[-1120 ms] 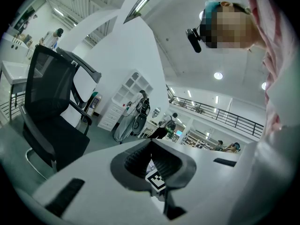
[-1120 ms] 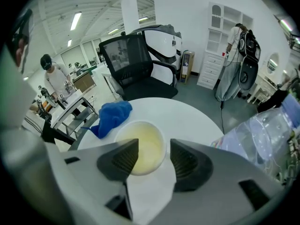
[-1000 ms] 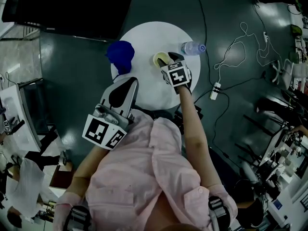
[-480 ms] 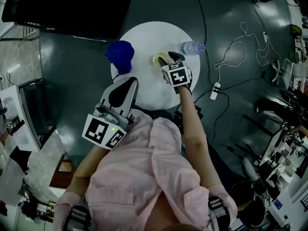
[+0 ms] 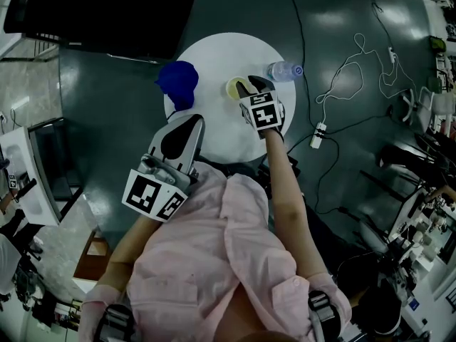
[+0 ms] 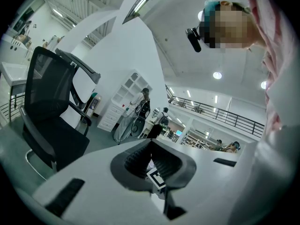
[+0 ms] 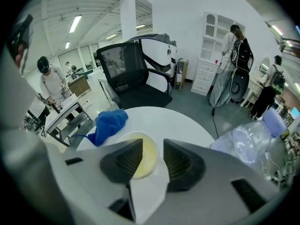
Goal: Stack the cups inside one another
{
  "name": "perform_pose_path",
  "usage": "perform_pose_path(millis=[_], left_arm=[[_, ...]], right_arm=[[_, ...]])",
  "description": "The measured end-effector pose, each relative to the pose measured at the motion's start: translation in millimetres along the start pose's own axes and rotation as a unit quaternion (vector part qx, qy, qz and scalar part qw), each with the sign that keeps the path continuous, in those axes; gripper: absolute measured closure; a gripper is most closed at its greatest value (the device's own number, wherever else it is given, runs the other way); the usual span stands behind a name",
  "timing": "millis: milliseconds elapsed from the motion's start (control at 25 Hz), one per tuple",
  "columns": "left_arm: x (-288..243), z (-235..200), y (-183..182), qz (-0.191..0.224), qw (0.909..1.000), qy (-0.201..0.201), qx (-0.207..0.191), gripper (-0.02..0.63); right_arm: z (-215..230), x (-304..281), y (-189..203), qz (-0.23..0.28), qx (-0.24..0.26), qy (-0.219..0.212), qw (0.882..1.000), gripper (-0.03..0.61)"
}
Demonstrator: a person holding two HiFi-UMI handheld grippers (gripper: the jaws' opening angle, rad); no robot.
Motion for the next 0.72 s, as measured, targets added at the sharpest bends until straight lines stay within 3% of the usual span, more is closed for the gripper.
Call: perform_pose_path(millis=[720], left_arm=[[4.3,2.2,-2.4,0.004,1.0000,0.003,-0.007,0.595]], right_arm=[[-6.1,21.8,-17.0,0.045,0.010,0.022,0.999,0.529]])
Point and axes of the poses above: the fingertips, and each gripper's own axes: x backward along the fingers, z to its right, y out of its underside, the point moved 10 cm from there along x, backward along the fingers, and after that the axes turned 6 degrees about -y, right-handed, at the moved point
